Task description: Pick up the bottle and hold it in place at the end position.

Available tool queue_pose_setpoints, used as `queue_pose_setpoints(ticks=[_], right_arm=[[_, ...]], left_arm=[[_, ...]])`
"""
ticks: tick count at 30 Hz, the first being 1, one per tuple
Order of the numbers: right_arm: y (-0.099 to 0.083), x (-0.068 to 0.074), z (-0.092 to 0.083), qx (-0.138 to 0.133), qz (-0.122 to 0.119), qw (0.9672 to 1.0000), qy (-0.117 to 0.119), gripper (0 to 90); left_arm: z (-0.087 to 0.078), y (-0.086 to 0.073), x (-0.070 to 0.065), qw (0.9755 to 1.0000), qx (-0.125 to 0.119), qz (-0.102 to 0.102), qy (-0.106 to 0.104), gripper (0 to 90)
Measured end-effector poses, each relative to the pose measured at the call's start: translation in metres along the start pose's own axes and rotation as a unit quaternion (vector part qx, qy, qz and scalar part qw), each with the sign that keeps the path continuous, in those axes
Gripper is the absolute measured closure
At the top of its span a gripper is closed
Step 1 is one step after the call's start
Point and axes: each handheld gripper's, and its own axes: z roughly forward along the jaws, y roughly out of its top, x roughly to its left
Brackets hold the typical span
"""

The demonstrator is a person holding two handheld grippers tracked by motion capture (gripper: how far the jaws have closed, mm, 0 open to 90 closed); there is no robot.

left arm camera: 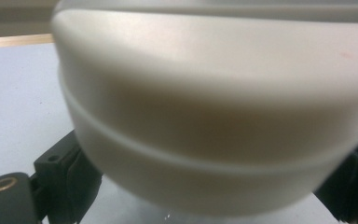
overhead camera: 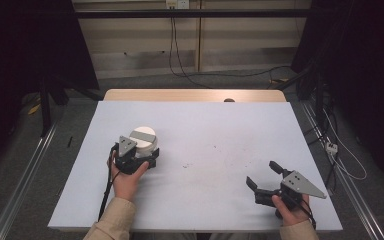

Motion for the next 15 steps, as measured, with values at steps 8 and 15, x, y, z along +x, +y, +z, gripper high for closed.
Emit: queue_pose_setpoints(ticks=[8, 15], right_arm=[[0.000, -0.001, 0.000, 0.001, 0.001, 1.0000, 0.000, 2.7], [0.000, -0.001, 0.000, 0.000, 0.000, 1.0000, 0.000, 2.9]], left_arm=[[0.007, 0.002, -0.004, 0.9999, -0.004, 0.003, 0.011, 8.7], [0.012, 0.004, -0.005, 0.9998, -0.004, 0.009, 0.020, 9.9]])
